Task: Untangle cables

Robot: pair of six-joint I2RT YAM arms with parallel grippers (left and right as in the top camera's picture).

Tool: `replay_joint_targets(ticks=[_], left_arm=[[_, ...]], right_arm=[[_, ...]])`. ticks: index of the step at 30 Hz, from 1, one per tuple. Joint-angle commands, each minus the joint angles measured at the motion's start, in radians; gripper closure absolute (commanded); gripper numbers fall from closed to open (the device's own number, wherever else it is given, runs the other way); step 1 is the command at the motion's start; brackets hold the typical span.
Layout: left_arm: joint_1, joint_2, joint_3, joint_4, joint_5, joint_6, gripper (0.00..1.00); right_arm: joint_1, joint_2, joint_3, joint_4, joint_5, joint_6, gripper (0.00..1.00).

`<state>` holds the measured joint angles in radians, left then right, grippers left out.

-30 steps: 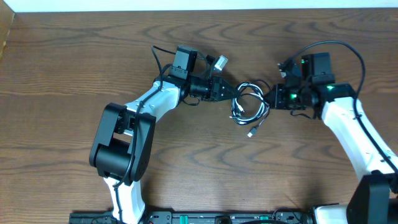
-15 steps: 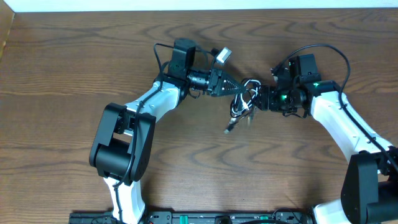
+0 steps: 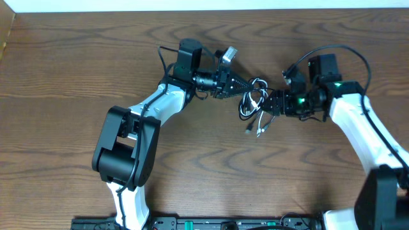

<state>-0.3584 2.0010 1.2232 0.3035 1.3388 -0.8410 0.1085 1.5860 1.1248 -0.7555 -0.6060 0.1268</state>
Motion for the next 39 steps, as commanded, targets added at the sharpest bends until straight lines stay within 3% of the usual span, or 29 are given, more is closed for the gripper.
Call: replay_joint_targets(ticks=[1,8,25,32,36,39], left_arm=[[-0.001,-0.026,0.005,-0.072,-0.186,0.001,0.93],[-0.001,-0.026,0.005,-0.136,-0.171,-0.015,0.92],[-0.002,-0.026,0.005,-0.139,-0.055,-0.037,0.92],[-0.001,-0.026,0.005,-0.139,-0.055,-0.037,0.92],[-0.001,-0.026,0.005,-0.138,-0.055,-0.037,0.92],[-0.001,-0.026,0.005,-0.139,-0.055,-0.036,0.92]], right_arm=[[0.000,-0.071,0.032,-0.005,-0.120,-0.112,0.31],[0.034,-0.060,0.031,0.035,-0.119,-0.159,0.46],[0.114,0.093,0.031,0.182,-0.120,-0.124,0.59],[0.157,0.096,0.031,0.221,-0.115,-0.094,0.80],[0.175,0.098,0.031,0.208,-0.031,-0.055,0.97],[0.172,0.098,0.031,0.204,0.017,-0.021,0.99]])
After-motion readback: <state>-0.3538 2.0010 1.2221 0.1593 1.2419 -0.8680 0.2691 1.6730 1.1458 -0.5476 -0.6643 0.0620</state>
